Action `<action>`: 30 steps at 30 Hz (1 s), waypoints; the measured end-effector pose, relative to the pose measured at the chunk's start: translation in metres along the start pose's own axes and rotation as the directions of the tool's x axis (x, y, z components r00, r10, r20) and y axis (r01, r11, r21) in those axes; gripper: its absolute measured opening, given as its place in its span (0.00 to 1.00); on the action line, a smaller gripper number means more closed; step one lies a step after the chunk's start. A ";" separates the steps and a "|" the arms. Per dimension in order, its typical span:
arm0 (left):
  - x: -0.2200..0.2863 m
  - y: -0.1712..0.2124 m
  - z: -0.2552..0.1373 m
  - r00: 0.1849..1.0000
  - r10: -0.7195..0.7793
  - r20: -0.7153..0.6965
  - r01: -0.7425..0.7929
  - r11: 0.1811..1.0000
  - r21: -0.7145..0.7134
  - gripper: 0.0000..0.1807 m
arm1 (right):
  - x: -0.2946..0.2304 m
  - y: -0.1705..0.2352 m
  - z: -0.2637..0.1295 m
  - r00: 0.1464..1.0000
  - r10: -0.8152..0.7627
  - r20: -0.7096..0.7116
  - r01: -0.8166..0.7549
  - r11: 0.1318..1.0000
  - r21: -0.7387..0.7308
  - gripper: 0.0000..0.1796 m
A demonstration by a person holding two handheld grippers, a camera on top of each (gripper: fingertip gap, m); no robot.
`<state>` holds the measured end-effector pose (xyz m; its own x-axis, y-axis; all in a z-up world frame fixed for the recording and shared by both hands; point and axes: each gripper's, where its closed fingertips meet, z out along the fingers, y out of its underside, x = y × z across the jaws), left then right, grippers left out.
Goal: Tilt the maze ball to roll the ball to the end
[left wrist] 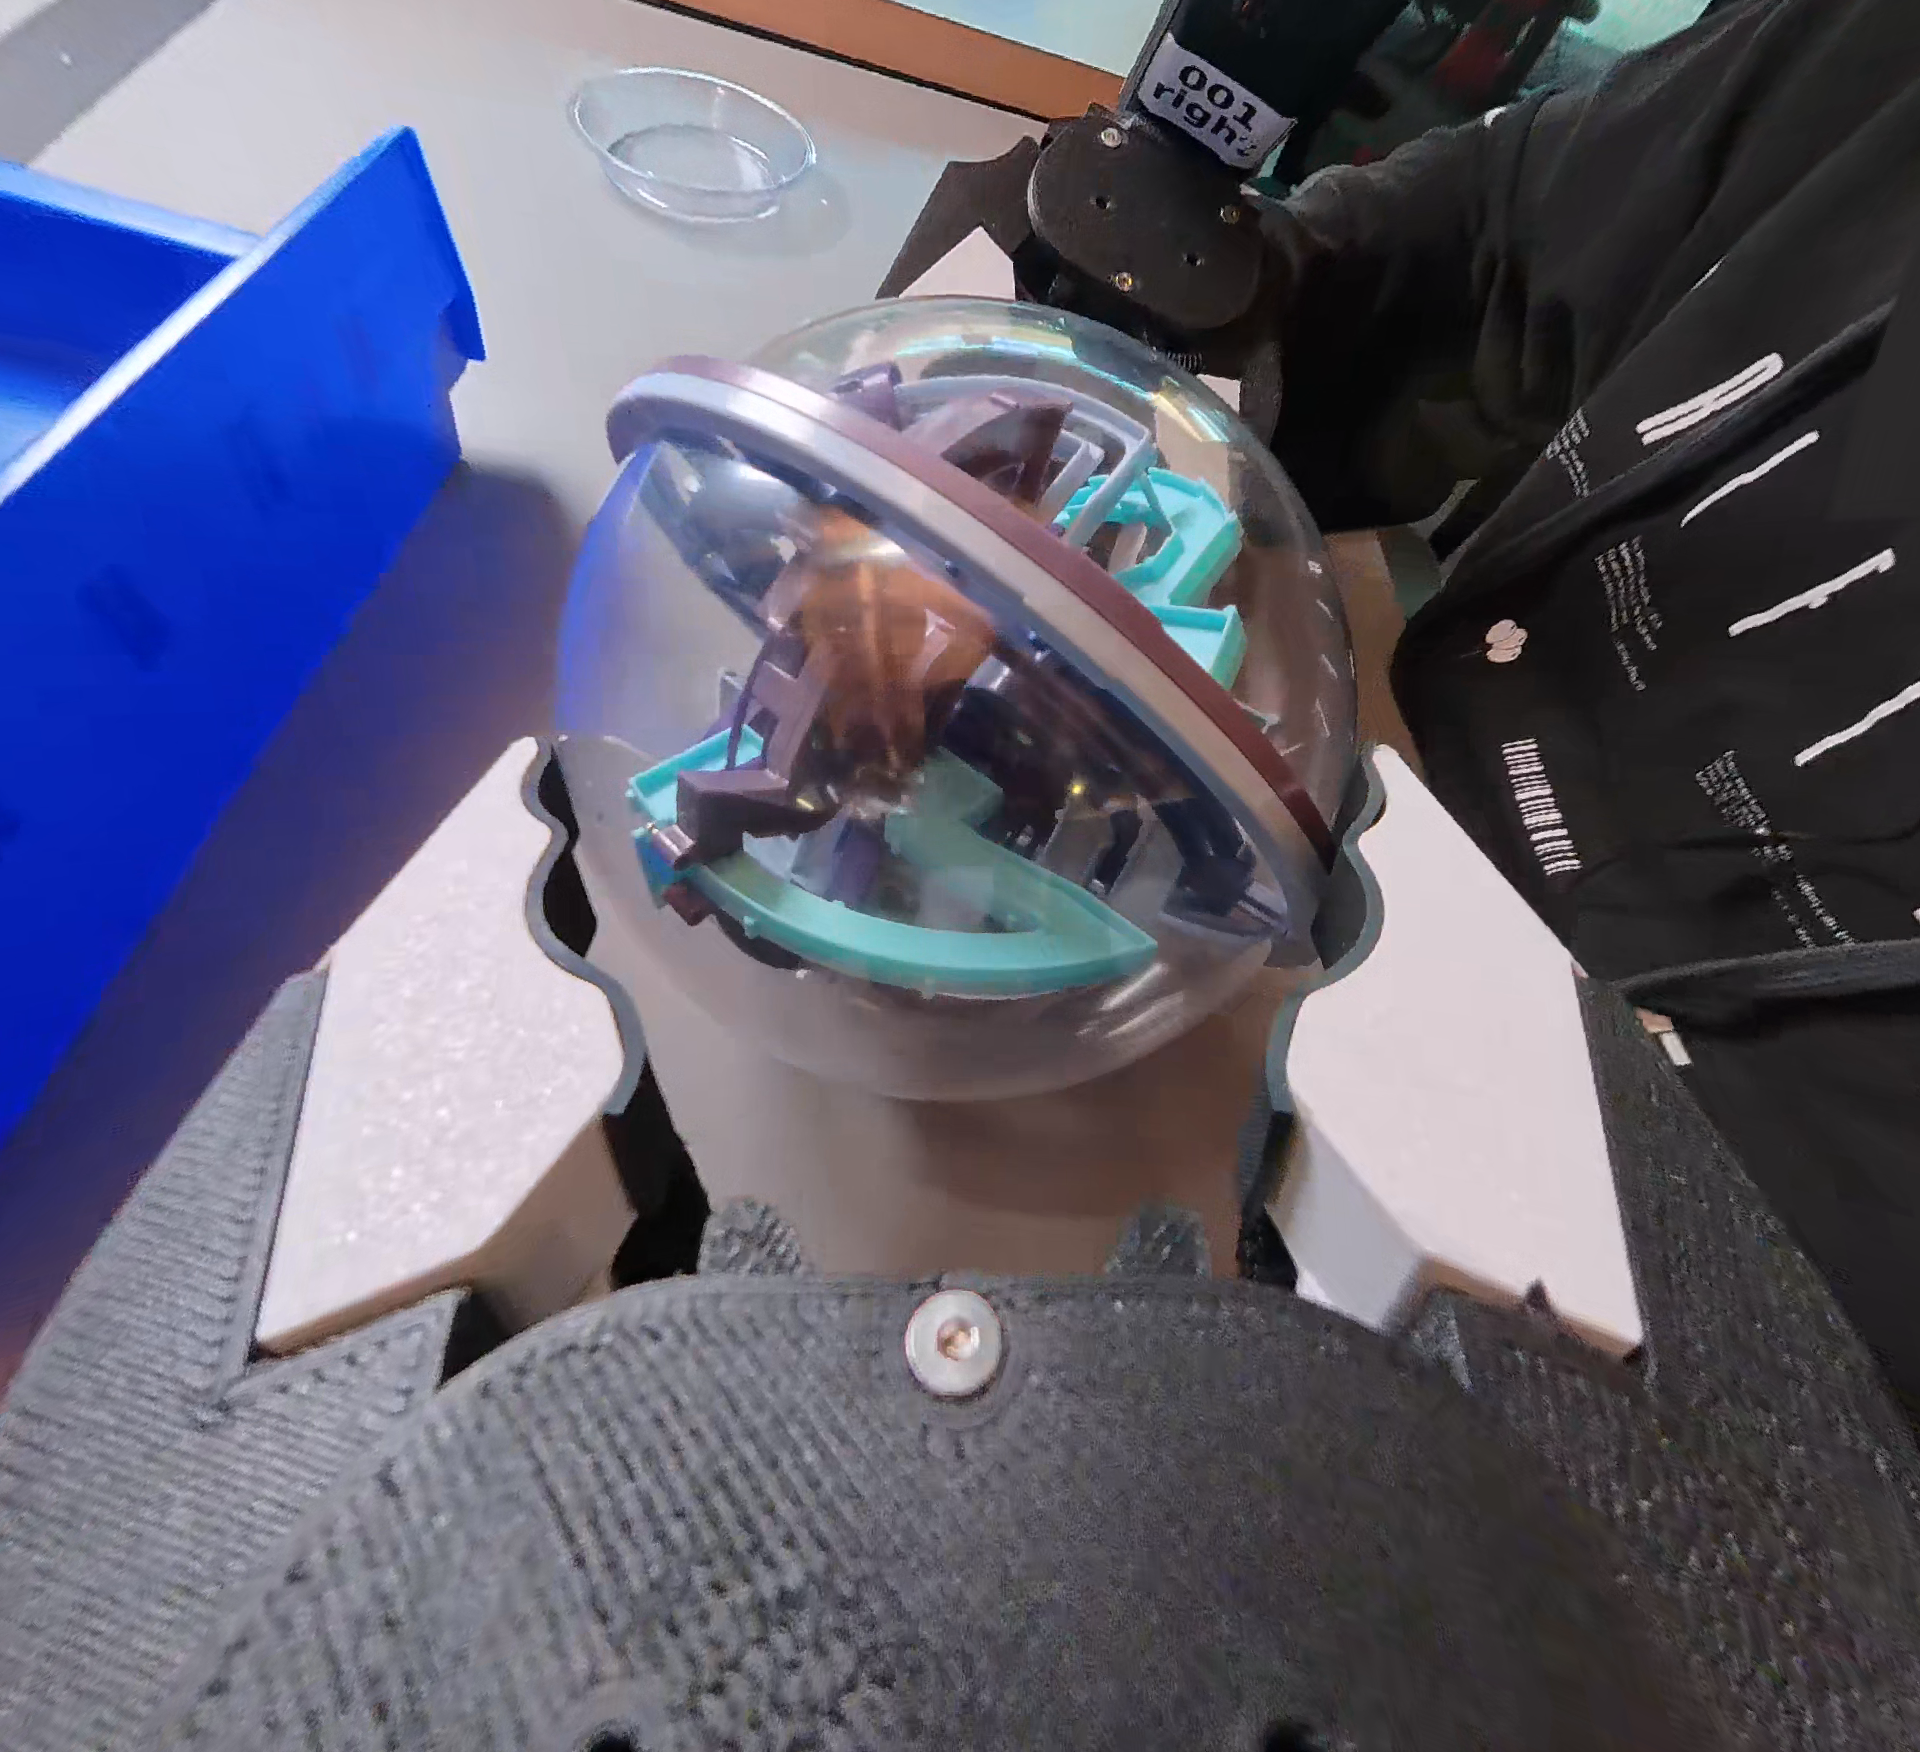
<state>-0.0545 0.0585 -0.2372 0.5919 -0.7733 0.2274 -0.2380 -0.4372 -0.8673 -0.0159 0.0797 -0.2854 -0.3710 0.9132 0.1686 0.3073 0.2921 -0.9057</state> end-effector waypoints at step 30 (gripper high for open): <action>0.013 0.006 0.006 0.786 0.566 0.248 -0.534 0.825 -0.186 0.79 | 0.012 0.009 -0.008 0.939 -0.317 -0.134 0.305 0.947 -0.102 0.59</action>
<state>-0.0442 0.0482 -0.2423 0.5220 -0.7415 -0.4216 -0.6558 -0.0328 -0.7542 -0.0106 0.0956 -0.2887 -0.3279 0.8032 0.4973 0.2672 0.5837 -0.7667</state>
